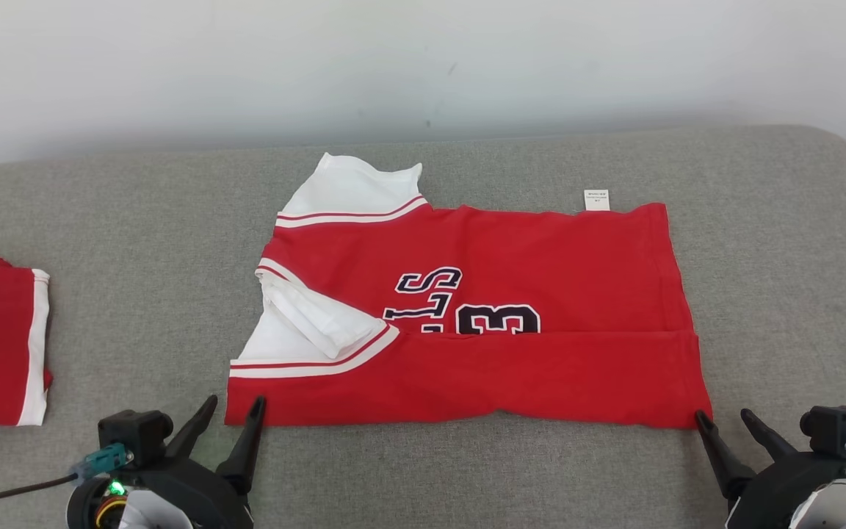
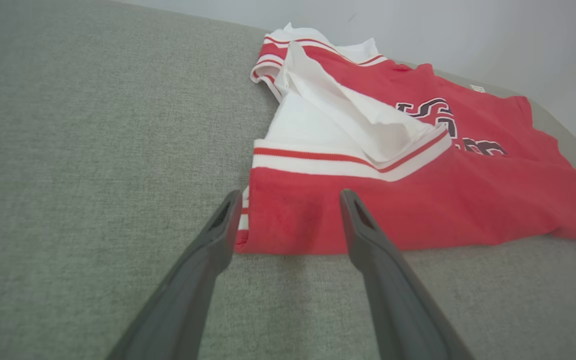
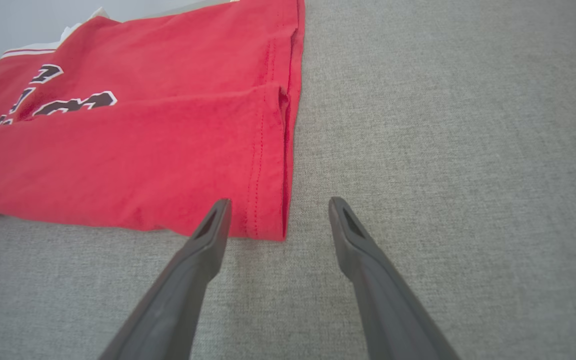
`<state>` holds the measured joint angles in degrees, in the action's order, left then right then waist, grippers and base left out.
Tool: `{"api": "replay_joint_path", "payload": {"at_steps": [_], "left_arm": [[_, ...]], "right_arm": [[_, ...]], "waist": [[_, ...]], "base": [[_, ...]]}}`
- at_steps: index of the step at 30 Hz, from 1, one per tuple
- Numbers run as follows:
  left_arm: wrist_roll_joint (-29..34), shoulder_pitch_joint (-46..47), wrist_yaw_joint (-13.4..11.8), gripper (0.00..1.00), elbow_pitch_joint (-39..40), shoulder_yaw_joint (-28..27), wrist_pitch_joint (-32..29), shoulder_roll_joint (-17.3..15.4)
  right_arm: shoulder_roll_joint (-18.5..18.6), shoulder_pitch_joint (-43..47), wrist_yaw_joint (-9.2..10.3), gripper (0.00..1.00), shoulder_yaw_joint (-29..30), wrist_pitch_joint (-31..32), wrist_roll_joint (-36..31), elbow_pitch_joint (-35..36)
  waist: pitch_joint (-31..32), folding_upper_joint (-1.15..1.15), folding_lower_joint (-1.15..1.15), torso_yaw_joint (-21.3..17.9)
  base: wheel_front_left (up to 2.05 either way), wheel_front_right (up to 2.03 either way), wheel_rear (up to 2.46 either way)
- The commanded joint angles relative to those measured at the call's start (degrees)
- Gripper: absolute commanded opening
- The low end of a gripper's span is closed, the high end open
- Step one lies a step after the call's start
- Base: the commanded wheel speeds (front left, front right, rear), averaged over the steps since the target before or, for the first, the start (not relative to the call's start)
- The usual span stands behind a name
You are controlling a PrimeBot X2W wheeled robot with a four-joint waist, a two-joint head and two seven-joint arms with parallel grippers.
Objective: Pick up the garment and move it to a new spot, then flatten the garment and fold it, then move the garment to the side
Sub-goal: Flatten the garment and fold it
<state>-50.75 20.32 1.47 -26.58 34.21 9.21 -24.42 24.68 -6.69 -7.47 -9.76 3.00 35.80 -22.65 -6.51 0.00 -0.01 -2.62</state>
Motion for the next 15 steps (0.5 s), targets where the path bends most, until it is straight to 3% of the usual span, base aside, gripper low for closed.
{"api": "replay_joint_path", "payload": {"at_steps": [1,15], "left_arm": [[-0.5,-0.7,-0.2,1.00,0.1,0.1,-0.1,-0.2],[-1.1,2.5,0.4,1.00,-6.7,0.4,-0.5,2.0]], "right_arm": [[-0.2,0.4,-0.08,1.00,0.2,-0.2,-0.7,-0.1],[-2.8,-4.5,-0.08,1.00,-1.4,-0.4,-5.8,-4.9]], "waist": [[-0.1,0.00,0.01,0.0],[-2.7,0.00,0.01,-0.2]], "base": [[0.00,0.00,0.00],[0.00,0.00,0.00]]}}
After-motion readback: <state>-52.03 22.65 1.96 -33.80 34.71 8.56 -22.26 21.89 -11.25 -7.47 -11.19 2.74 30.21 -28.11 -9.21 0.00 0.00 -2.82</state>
